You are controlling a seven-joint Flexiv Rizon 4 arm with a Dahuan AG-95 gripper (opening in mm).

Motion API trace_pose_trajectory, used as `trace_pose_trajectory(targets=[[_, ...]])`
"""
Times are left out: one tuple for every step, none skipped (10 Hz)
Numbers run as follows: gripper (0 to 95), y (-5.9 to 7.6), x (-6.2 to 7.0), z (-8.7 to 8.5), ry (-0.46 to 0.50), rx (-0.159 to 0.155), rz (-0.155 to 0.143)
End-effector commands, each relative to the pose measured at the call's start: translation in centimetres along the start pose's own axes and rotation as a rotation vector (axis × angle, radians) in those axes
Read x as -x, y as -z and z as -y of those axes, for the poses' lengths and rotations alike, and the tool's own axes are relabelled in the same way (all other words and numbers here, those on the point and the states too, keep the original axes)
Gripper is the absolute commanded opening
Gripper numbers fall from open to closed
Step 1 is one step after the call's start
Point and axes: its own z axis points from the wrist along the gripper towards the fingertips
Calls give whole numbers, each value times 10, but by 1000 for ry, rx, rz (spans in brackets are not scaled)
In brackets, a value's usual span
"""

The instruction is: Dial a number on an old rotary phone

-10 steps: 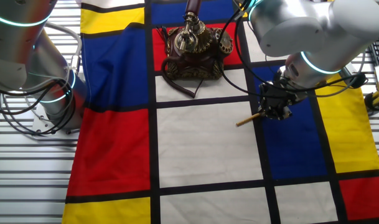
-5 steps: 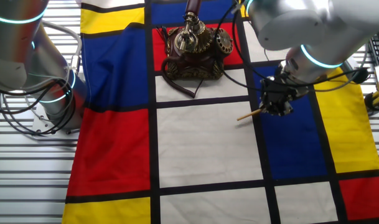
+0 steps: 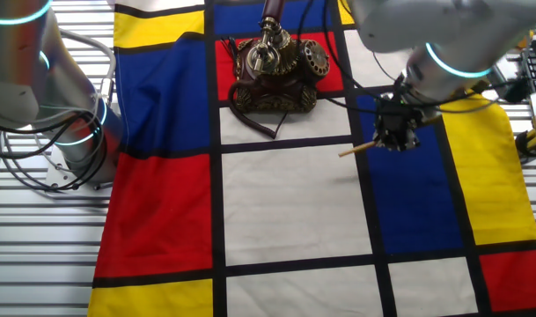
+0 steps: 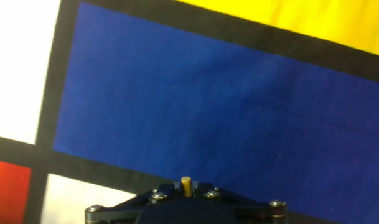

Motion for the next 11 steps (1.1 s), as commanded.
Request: trace_pose_trajectory(targets=[[0, 17, 3, -10, -27, 14, 43], [0, 32, 6, -20, -55, 20, 73], [0, 39, 8, -26, -70, 27, 88], [0, 45, 10, -31, -84, 34, 96], [0, 52, 12, -38, -106, 34, 119], [0, 58, 13, -44, -131, 40, 136], [0, 64, 13, -50, -155, 44, 140], [0, 69, 14, -56, -178, 56, 143], [0, 72, 15, -60, -187, 57, 154], [0, 76, 15, -65, -202, 70, 169], [0, 80, 16, -70, -214, 76, 175]])
